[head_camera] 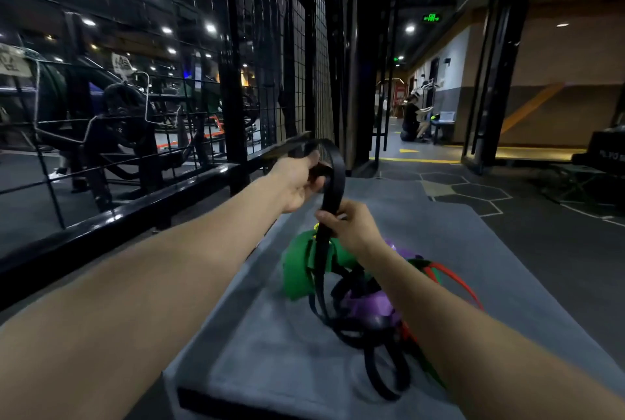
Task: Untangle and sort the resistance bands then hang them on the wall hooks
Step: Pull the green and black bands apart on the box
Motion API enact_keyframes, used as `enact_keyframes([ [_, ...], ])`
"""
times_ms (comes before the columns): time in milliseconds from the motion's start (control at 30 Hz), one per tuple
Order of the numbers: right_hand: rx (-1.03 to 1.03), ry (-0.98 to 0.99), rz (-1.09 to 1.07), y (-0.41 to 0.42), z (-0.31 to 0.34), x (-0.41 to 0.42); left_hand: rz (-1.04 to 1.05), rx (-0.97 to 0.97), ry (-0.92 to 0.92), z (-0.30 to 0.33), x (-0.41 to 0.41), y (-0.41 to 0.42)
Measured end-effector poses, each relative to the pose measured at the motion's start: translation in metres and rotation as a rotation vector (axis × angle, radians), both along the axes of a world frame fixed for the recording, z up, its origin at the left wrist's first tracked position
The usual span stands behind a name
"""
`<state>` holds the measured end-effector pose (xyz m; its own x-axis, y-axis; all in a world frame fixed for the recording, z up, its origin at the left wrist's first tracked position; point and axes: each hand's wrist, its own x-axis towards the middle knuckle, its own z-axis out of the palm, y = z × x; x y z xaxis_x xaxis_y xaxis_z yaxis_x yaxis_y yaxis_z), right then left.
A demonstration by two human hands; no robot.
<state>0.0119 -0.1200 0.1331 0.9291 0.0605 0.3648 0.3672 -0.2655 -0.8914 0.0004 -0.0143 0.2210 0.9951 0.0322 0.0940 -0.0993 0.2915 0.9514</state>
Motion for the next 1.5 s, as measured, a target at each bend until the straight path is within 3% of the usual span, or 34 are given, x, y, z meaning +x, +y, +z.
enact_keyframes([
  [67, -0.053, 0.011, -0.020, -0.007, 0.005, 0.001, -0.098, 0.052, -0.059, -0.008, -0.001, 0.007],
  [167, 0.047, 0.027, -0.094, -0.020, 0.028, 0.002, -0.101, 0.599, -0.082, -0.041, -0.003, 0.018],
  [233, 0.146, -0.002, -0.118, -0.028, 0.047, 0.006, -0.129, 0.816, -0.014, -0.067, -0.003, 0.020],
  [333, 0.097, -0.044, -0.122, -0.037, 0.071, 0.015, -0.121, 0.802, -0.017, -0.079, -0.003, 0.011],
  [700, 0.292, -0.194, -0.346, -0.061, 0.151, 0.051, 0.223, 0.319, -0.146, -0.016, 0.073, 0.028],
  [800, 0.327, -0.174, -0.416, -0.079, 0.151, 0.065, 0.394, 0.421, -0.056, -0.018, 0.087, 0.041],
  [967, 0.113, -0.058, -0.599, -0.109, 0.088, 0.074, 0.480, 0.789, 0.154, -0.064, 0.096, 0.070],
  [1067, 0.075, 0.060, -0.725, -0.132, 0.060, 0.076, 0.521, 0.972, 0.271, -0.090, 0.092, 0.091],
  [1233, -0.074, 0.167, -0.725, -0.141, 0.034, 0.068, 0.448, 1.170, 0.396, -0.119, 0.086, 0.098],
  [1300, -0.129, 0.166, -0.697, -0.129, 0.026, 0.069, 0.434, 1.244, 0.378, -0.127, 0.082, 0.086],
  [1367, -0.141, 0.165, -0.634, -0.116, 0.021, 0.072, 0.508, 1.318, 0.248, -0.131, 0.079, 0.074],
  [1500, -0.036, 0.198, -0.505, -0.094, 0.014, 0.083, 0.451, 1.072, -0.147, -0.141, 0.077, 0.050],
])
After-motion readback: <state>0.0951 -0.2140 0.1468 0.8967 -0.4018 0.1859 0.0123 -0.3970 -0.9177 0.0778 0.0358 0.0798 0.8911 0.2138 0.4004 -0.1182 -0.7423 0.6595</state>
